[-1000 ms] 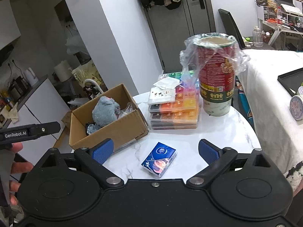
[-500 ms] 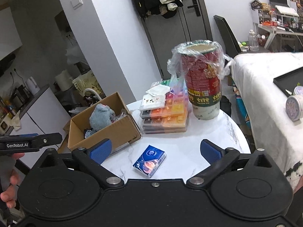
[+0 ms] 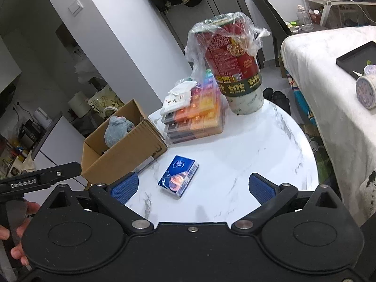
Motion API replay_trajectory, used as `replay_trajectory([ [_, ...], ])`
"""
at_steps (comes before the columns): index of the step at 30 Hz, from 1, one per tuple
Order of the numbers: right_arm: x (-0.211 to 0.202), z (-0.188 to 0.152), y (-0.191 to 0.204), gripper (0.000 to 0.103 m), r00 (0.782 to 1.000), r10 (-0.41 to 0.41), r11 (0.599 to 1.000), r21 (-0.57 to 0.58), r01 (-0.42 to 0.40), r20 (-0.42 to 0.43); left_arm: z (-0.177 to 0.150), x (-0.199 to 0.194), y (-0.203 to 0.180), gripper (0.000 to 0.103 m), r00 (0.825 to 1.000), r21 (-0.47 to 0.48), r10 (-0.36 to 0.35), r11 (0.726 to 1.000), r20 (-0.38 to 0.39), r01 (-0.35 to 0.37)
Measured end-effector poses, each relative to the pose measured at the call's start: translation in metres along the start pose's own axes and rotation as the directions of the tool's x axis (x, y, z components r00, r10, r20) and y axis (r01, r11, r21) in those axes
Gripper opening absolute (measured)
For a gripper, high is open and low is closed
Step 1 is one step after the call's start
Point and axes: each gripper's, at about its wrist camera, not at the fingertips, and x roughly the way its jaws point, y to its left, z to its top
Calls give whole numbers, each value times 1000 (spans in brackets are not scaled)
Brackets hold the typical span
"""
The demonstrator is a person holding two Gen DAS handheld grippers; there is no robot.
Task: Organize soft objects
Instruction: 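Withdraw both tools from the box toward the blue tissue pack, then close the left tool on the blue Vinda tissue pack while the right tool closes on it too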
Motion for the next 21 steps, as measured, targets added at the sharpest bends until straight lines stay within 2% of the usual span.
replay_trajectory([
  [9,13,-13,-11,100,1000,1,1000,25,0,-23,-15,33,-17,101,1000,22,-5,1000,-28,6],
  [21,29,-24,-36,101,999,-19,993,117,24,-43,-31,74,-35,100,997,32,-23,999,-74,26],
])
